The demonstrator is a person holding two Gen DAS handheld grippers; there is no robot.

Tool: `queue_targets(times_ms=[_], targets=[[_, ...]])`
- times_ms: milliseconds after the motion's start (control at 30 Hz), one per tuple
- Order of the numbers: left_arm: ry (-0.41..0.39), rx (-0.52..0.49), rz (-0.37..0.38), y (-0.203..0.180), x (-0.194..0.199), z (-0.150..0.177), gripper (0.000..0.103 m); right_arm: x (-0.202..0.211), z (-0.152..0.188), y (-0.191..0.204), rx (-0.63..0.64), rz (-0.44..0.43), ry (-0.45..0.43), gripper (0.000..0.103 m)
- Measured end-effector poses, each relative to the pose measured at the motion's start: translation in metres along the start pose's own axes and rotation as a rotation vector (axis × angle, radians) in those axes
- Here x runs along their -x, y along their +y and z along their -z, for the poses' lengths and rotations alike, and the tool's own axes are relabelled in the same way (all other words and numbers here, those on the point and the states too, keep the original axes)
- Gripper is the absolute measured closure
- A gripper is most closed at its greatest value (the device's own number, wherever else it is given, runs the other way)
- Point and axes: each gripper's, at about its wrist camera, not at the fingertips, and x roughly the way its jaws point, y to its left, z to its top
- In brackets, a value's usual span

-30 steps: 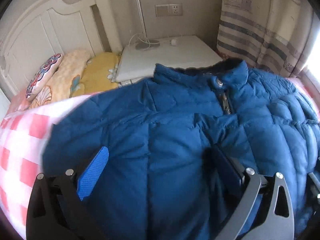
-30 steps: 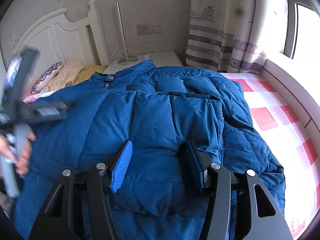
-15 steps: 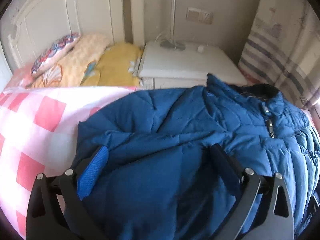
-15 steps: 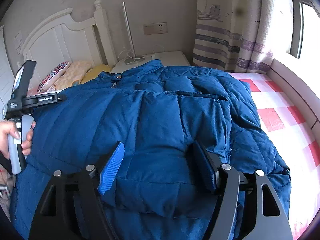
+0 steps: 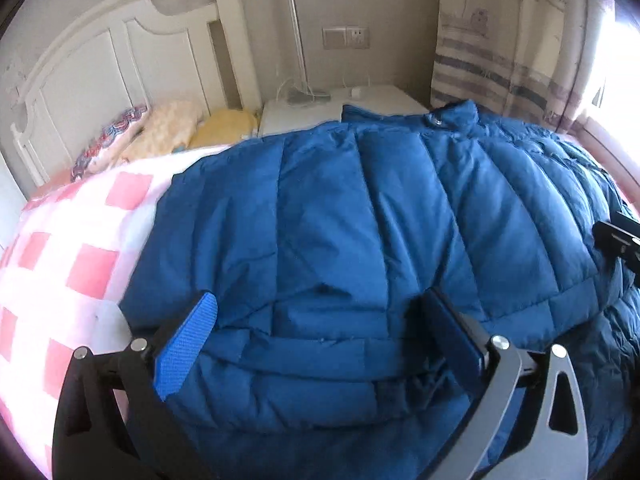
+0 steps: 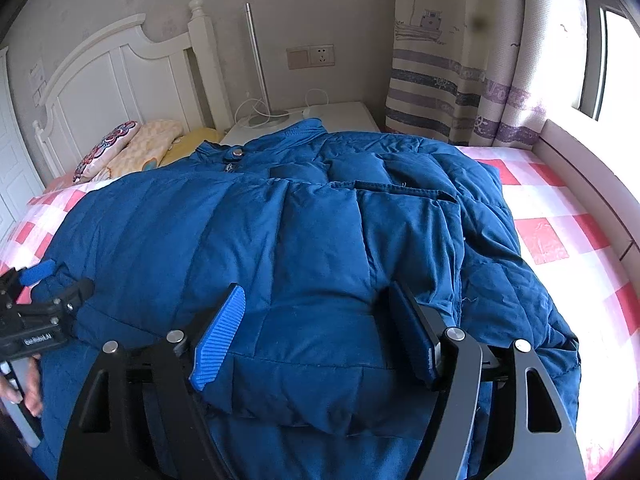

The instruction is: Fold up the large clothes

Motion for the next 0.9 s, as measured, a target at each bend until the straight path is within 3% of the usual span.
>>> queue_targets(times_ms=[533,900], targets=[[0.009,-0.006,-0.016,0.0011,-0.0044,0.0005,0.002,-0.0021,0.0,0.004,0.02,0.002,0.003,0.021],[0.011,0.001,-0.033,-0.0041,-0.0055,0.0004,0.002,-0.001,0.001,0.0038,0.013,-0.012,-0.003,0.02]])
